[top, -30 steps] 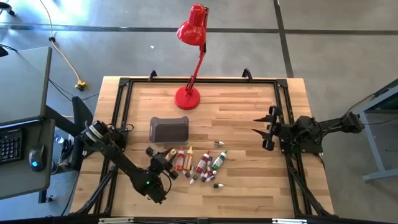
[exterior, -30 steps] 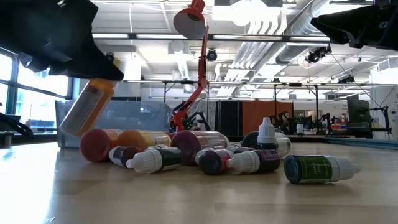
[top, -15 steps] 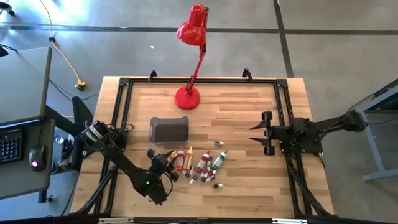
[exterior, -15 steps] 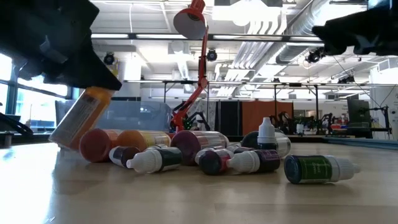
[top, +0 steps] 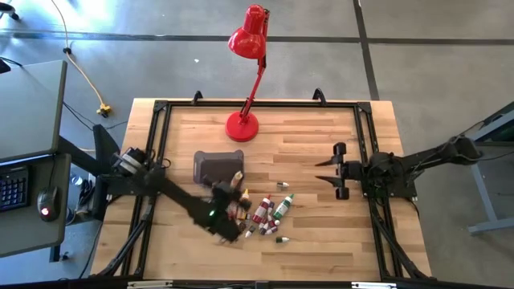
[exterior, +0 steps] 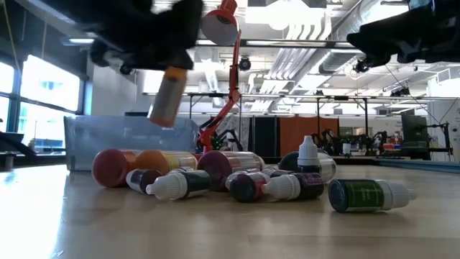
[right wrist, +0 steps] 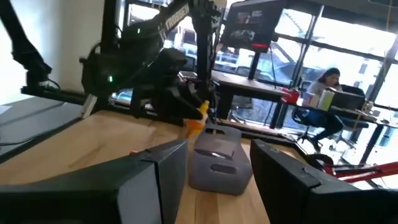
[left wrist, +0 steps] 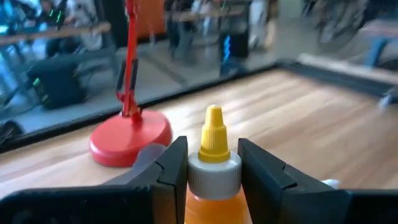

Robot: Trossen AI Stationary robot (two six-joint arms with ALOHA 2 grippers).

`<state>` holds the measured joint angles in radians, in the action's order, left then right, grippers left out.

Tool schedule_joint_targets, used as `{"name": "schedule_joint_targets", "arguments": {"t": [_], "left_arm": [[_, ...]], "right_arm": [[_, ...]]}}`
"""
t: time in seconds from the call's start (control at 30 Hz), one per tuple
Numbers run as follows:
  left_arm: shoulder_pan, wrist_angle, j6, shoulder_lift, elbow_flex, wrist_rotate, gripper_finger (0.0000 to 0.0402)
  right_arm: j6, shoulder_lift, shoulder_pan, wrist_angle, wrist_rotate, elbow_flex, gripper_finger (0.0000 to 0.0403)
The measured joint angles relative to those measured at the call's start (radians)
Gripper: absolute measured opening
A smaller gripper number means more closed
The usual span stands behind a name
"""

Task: Pick & Place food coloring
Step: Move the large yellow food coloring bottle to the center of the table

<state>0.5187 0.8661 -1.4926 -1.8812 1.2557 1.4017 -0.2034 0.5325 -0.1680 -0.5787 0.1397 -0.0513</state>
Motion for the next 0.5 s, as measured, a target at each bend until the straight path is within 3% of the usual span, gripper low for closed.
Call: {"name": "schedule_joint_targets", "arguments": {"t": [0.13, 0.2, 0.3, 0.4, 0.5], "left_arm": [[-0.089, -0.197, 0.453, 0.000, 0.084, -0.135, 0.0102], [-0.128, -0.373, 0.759, 0.000, 0.118, -0.215, 0.0102], [-0.189, -0.689, 1.162, -0.001, 0.129, -0.424, 0.0102], [-0.241, -0.941, 1.412, -0.001, 0.126, -0.647, 0.0102], [-0.287, -1.059, 1.561, -0.001, 0.125, -0.796, 0.0102]], "right_arm": [[0.011, 0.074, 0.000, 0.005, 0.049, -0.014, 0.0169], [-0.010, 0.101, 0.000, -0.020, 0.066, -0.018, 0.0169], [-0.037, 0.129, 0.000, -0.039, 0.071, -0.018, 0.0169], [-0.029, 0.133, 0.000, -0.053, 0.071, -0.018, 0.0170], [-0.024, 0.134, 0.000, -0.048, 0.070, -0.019, 0.0169]]}}
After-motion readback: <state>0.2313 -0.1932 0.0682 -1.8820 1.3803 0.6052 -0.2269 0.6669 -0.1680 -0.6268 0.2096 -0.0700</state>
